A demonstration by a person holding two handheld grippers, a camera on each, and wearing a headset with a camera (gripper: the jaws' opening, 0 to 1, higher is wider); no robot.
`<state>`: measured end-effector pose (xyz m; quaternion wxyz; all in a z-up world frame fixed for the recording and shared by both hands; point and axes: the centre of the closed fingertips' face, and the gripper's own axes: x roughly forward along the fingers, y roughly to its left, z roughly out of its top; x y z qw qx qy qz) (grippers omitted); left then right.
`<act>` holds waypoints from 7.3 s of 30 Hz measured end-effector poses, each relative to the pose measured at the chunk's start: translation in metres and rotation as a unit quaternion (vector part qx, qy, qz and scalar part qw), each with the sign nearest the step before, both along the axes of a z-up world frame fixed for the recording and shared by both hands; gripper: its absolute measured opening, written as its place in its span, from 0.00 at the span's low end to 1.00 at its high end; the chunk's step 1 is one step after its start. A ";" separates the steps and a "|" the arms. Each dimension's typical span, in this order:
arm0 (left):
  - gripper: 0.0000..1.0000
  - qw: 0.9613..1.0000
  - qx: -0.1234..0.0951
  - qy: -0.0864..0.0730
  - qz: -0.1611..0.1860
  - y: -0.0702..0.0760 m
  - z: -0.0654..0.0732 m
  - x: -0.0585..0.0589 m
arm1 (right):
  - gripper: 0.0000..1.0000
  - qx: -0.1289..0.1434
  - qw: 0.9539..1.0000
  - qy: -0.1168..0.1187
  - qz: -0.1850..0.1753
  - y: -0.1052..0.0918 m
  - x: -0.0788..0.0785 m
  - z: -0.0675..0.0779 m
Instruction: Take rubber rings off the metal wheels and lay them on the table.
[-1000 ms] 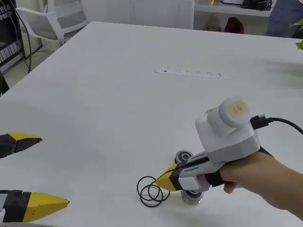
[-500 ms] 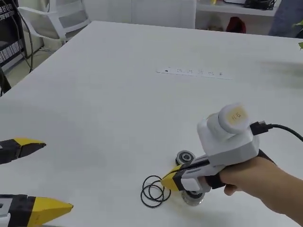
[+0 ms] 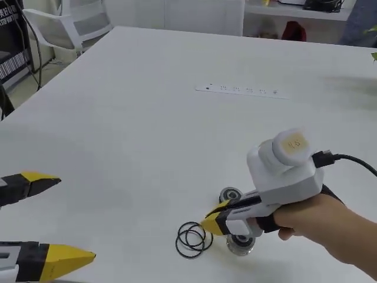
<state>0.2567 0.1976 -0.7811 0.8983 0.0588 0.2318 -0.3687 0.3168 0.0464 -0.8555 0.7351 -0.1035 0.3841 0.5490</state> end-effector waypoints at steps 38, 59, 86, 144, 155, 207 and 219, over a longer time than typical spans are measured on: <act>0.86 1.000 0.014 -0.014 -0.021 -0.007 0.016 0.012 | 0.16 0.098 0.991 -0.038 -0.082 -0.021 0.041 0.057; 0.88 0.996 0.034 -0.038 -0.069 -0.017 0.049 0.031 | 0.16 0.112 0.983 -0.052 -0.133 -0.053 0.062 0.062; 0.84 0.981 0.051 -0.134 -0.133 -0.060 0.110 0.086 | 0.16 0.083 0.985 -0.040 -0.148 -0.079 0.067 0.038; 0.57 0.944 0.056 -0.098 -0.309 -0.198 0.024 0.123 | 0.22 0.049 0.995 -0.026 -0.085 -0.072 0.052 0.004; 0.43 0.941 0.068 -0.080 -0.323 -0.207 -0.017 0.119 | 0.22 0.047 0.996 -0.034 -0.062 -0.061 0.046 -0.004; 0.15 0.959 0.036 -0.033 -0.279 -0.207 -0.067 0.119 | 0.00 0.009 0.995 -0.083 -0.047 -0.062 0.052 -0.014; 0.14 0.959 0.032 -0.042 -0.279 -0.206 -0.067 0.120 | 0.00 0.032 0.992 -0.012 -0.121 -0.065 0.058 -0.015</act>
